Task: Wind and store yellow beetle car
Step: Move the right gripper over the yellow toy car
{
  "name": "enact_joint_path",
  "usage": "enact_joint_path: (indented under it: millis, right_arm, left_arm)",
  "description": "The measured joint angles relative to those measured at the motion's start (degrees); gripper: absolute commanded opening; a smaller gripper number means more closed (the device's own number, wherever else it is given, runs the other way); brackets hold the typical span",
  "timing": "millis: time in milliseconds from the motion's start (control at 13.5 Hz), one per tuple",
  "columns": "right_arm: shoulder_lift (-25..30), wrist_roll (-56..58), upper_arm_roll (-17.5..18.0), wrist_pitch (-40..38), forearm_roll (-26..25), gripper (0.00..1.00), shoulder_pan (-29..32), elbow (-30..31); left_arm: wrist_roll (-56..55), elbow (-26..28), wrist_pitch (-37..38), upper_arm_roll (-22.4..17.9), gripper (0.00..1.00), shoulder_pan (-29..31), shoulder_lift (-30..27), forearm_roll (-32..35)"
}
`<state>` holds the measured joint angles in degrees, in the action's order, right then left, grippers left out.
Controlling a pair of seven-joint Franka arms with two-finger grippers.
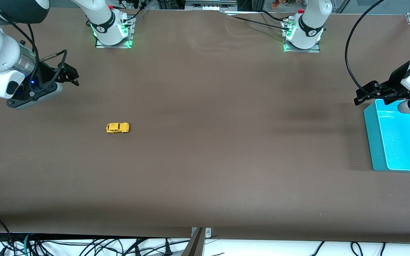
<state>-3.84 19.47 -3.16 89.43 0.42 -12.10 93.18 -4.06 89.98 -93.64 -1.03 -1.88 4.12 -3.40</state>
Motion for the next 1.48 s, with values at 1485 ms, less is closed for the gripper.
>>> enact_joint_path:
  millis: [1485]
  right_arm:
    - [-14.36, 59.73, 4.58, 47.00, 0.01, 1.00, 3.03, 25.52]
  left_arm:
    - [0.00, -0.09, 0.00, 0.00, 1.00, 0.00, 0.03, 0.00]
